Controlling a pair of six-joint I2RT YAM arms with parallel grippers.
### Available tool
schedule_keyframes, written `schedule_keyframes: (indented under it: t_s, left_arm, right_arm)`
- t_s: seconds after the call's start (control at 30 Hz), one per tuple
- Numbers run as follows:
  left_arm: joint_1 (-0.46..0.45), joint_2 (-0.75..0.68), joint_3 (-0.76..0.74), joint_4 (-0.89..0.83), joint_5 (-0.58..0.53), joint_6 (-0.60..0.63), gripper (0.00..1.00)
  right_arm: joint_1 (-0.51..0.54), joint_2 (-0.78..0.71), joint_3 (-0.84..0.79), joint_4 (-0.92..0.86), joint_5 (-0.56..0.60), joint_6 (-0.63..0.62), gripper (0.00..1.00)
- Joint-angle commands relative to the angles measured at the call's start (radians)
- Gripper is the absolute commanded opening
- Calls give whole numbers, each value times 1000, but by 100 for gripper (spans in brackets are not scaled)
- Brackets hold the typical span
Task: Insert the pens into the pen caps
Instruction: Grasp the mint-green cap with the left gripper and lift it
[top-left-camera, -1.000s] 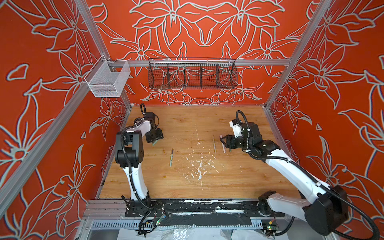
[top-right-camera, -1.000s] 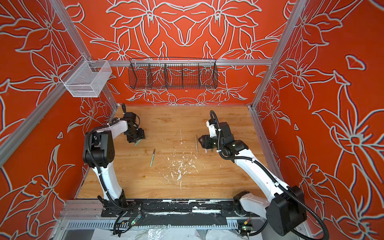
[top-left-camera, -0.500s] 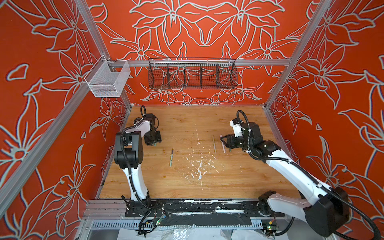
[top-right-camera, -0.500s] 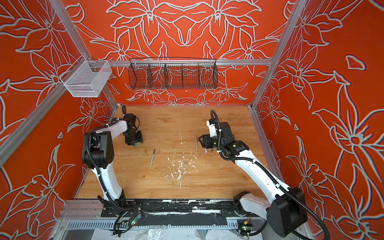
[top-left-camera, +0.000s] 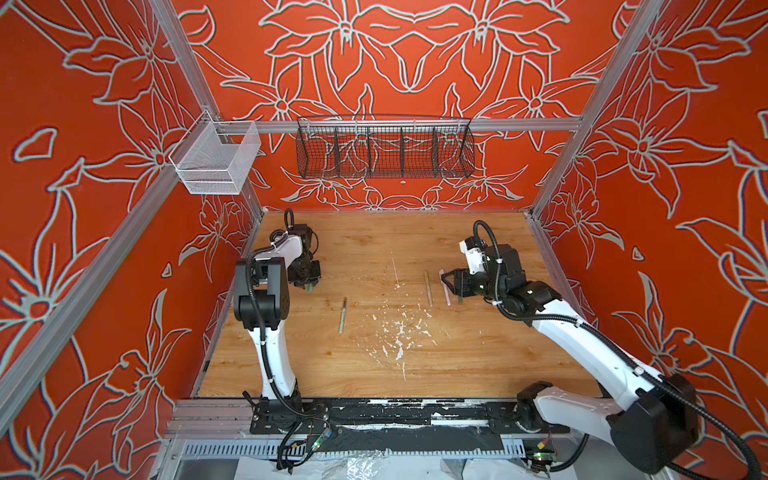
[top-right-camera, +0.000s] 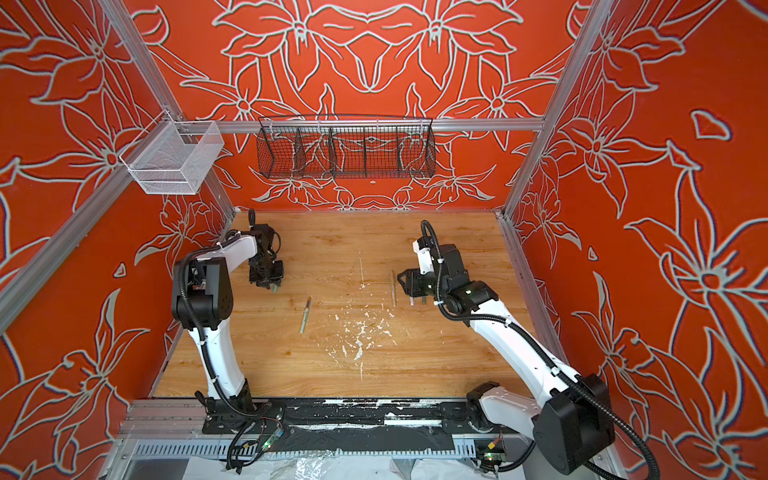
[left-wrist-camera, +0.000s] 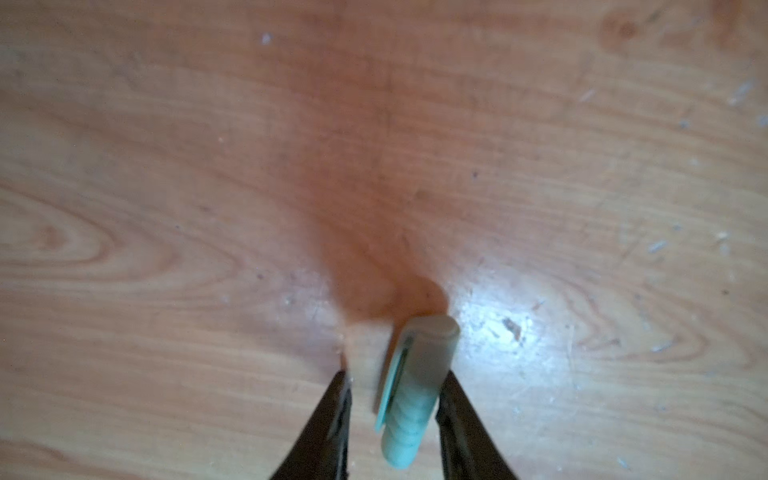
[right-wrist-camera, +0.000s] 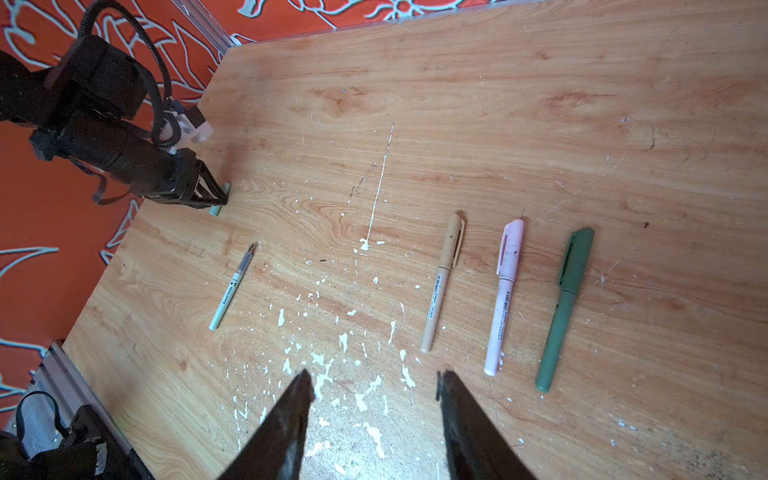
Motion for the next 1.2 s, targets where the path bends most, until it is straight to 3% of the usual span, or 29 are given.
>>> schedule_keyframes:
  t_s: [0.0, 0.63, 1.17]
  left_arm:
    - [-6, 35, 20, -50, -10, 18, 32]
    - [-51, -28, 8, -41, -55, 19, 18]
    - [-78, -49, 4, -50, -63, 17, 18]
  right_arm:
    - [5, -18, -11, 11, -2, 0, 51]
    - [5, -23, -9, 13, 0, 3, 51]
    - [6, -24, -7, 13, 1, 2, 51]
